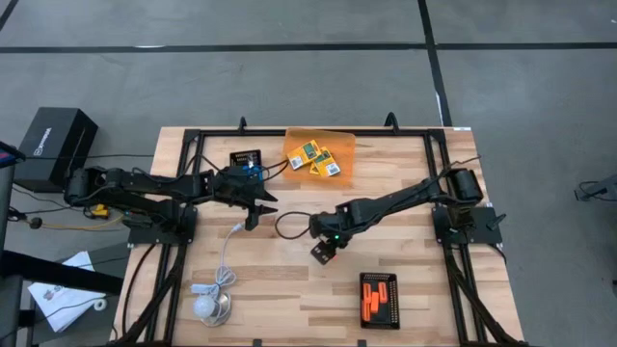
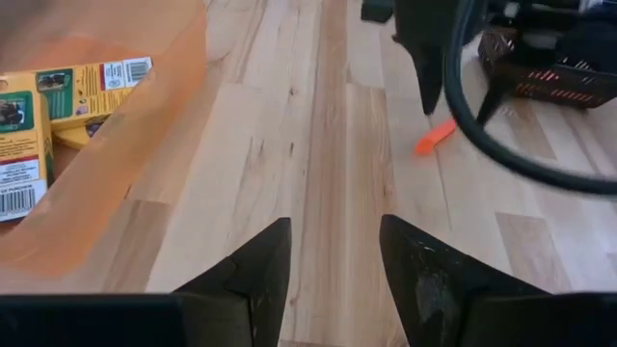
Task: Pick & Place School Supplies
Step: Put the eraser into the bottom black bin
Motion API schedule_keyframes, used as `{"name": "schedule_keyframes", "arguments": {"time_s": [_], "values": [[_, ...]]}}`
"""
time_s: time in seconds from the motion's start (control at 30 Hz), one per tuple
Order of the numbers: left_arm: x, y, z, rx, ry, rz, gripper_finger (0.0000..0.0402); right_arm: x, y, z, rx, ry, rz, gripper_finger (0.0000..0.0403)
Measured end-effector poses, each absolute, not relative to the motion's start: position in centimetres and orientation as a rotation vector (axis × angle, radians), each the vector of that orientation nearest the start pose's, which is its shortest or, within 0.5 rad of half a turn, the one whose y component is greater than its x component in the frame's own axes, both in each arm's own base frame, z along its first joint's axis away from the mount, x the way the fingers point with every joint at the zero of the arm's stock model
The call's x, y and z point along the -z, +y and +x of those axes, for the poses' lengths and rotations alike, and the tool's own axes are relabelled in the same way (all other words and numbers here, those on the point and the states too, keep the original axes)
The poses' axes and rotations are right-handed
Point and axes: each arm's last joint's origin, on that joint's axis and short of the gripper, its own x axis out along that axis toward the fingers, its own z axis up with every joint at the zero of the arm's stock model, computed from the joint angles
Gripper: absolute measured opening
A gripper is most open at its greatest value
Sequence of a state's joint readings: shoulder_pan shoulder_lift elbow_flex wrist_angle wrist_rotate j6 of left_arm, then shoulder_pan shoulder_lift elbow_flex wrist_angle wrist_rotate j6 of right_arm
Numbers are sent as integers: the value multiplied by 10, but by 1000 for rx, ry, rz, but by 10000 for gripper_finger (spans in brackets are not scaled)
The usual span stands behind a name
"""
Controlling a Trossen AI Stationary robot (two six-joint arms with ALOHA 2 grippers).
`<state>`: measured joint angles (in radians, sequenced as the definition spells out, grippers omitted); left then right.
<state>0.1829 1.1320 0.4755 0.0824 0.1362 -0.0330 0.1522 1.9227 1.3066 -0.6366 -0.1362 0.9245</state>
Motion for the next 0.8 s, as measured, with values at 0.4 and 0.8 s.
{"name": "schedule_keyframes", "arguments": {"time_s": [0.4, 0.8], "values": [[-188, 36, 216, -55, 572, -123, 155, -164, 65, 371, 360, 1296, 767, 204], [-187, 36, 216, -56, 576, -122, 155, -156, 73, 365, 395, 1304, 754, 188]]}}
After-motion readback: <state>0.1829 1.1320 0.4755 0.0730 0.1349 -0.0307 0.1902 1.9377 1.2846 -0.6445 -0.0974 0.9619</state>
